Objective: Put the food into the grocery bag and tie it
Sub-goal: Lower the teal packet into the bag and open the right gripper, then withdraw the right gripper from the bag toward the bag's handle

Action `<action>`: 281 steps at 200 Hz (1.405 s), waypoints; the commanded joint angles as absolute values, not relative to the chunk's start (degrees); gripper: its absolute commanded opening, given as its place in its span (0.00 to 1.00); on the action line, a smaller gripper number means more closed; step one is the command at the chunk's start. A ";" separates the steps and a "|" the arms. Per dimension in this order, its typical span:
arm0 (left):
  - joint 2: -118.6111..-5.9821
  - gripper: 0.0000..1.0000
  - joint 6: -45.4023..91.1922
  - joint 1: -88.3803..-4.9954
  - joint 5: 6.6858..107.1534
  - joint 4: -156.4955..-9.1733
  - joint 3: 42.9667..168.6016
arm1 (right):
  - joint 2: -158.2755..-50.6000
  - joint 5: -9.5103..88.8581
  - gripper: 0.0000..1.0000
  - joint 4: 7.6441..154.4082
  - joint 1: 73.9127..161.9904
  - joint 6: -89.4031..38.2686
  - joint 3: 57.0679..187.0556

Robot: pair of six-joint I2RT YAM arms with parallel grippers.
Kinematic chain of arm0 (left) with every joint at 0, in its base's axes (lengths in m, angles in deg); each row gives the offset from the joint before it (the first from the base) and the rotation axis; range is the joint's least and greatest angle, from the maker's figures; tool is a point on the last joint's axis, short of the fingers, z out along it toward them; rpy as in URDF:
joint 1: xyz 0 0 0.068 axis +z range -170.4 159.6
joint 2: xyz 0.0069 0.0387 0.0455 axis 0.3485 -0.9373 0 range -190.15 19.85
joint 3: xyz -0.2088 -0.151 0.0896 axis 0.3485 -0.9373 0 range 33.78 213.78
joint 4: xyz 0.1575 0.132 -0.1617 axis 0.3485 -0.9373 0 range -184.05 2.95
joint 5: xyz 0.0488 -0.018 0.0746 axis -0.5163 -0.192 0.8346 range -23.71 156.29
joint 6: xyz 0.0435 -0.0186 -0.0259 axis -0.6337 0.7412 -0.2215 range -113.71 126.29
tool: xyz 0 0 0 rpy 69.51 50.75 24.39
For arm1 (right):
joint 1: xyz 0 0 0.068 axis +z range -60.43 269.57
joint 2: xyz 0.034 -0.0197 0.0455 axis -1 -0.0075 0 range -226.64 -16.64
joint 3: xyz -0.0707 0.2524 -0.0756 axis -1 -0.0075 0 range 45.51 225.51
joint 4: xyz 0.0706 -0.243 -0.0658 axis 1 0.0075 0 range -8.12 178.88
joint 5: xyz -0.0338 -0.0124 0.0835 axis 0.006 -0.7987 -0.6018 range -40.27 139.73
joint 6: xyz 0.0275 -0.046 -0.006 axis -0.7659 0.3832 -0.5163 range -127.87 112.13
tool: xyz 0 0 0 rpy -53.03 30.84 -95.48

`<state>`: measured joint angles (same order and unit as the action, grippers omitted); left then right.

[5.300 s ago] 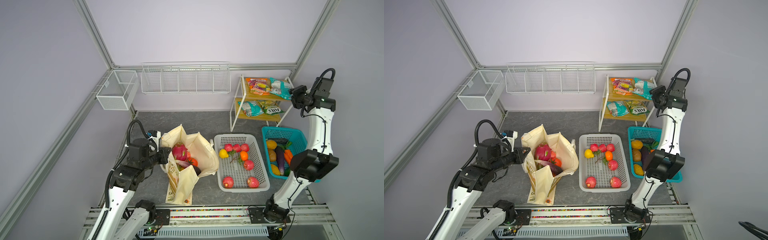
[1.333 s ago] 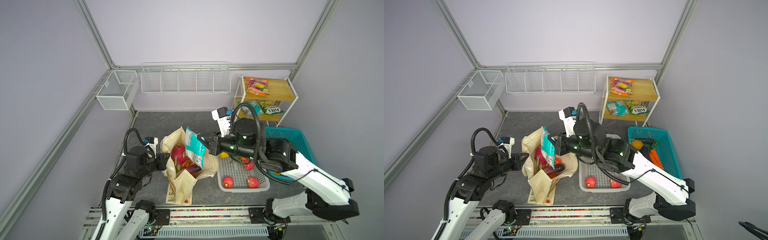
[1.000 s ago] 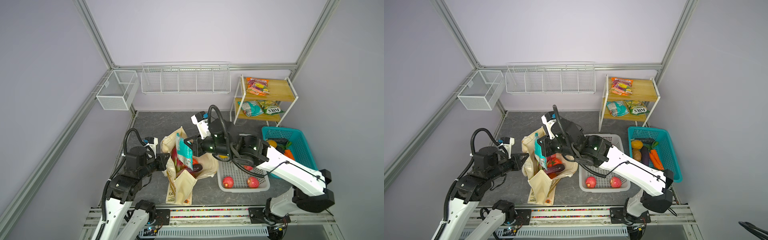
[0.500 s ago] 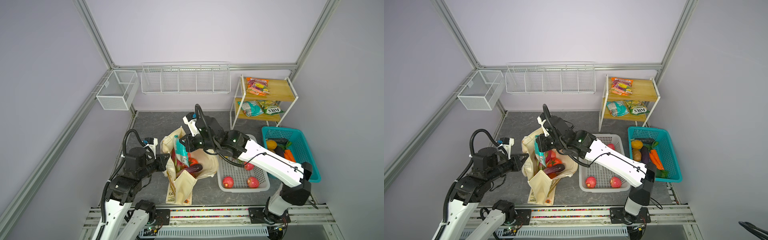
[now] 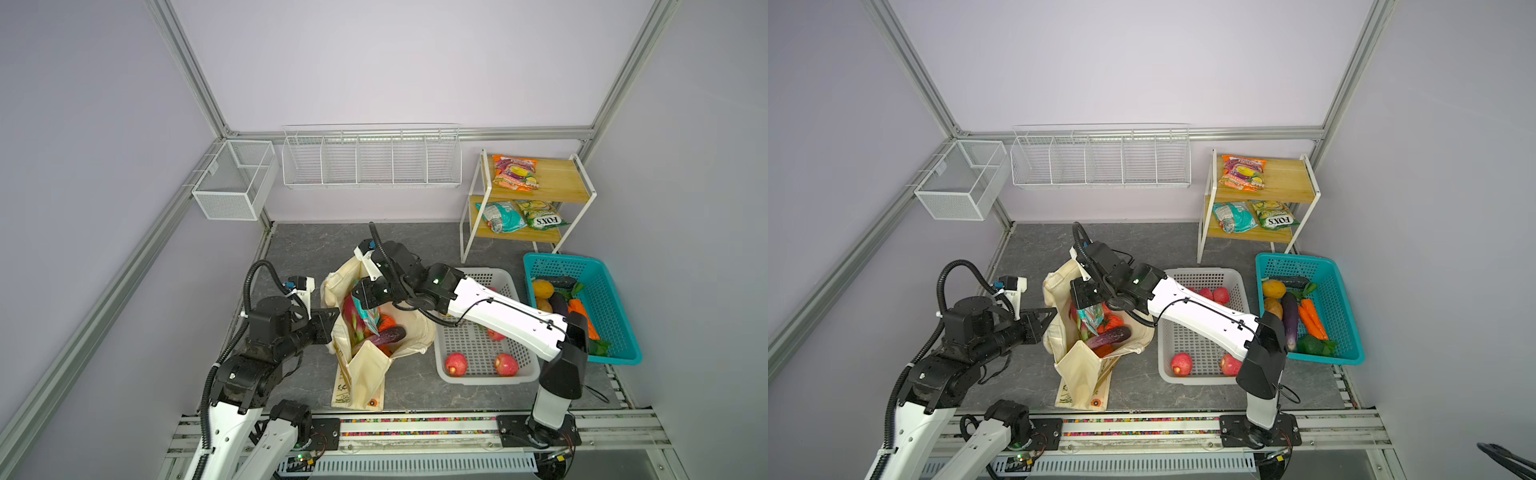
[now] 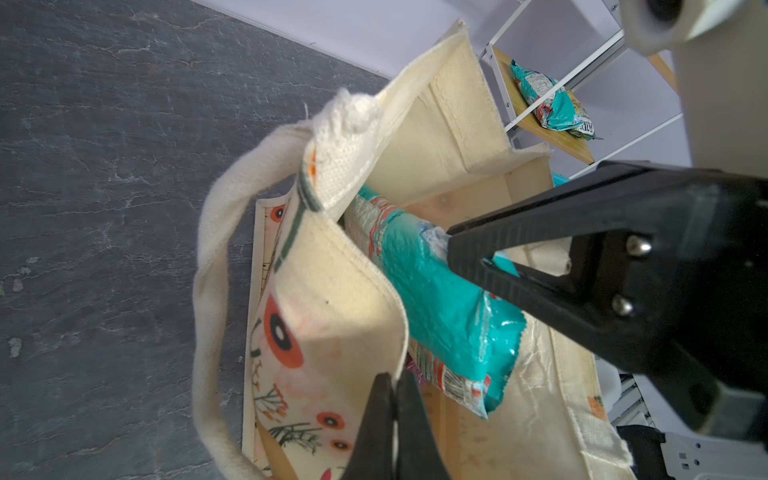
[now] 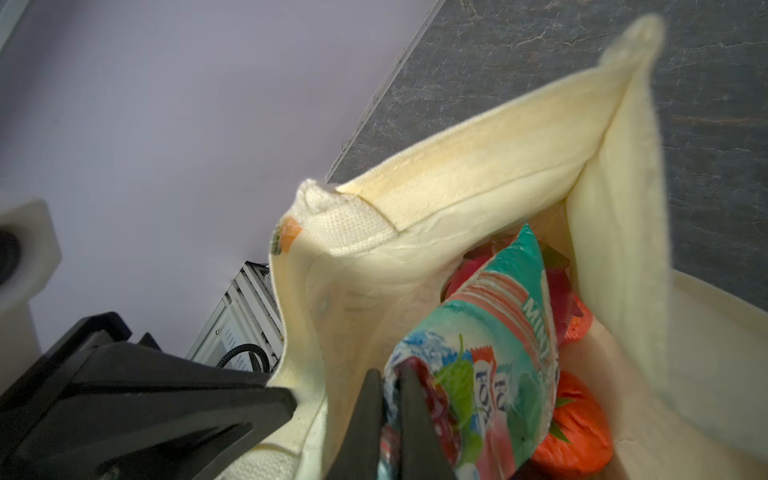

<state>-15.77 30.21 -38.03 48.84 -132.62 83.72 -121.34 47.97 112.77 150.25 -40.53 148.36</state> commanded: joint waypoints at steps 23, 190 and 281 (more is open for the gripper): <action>-15.43 0.00 30.63 -38.04 47.75 -138.12 82.31 | -123.22 51.00 0.11 111.78 150.67 -38.64 144.21; -15.18 0.00 30.63 -38.06 47.57 -137.85 82.20 | -122.49 63.52 0.78 120.64 155.47 -33.70 149.43; -15.23 0.00 30.76 -38.06 47.80 -137.85 82.15 | -114.26 72.88 0.94 129.46 157.01 -28.13 160.90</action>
<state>-15.38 30.23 -38.03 48.25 -132.62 83.63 -119.05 68.25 125.84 156.59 -30.70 158.78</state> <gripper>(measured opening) 0.048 0.933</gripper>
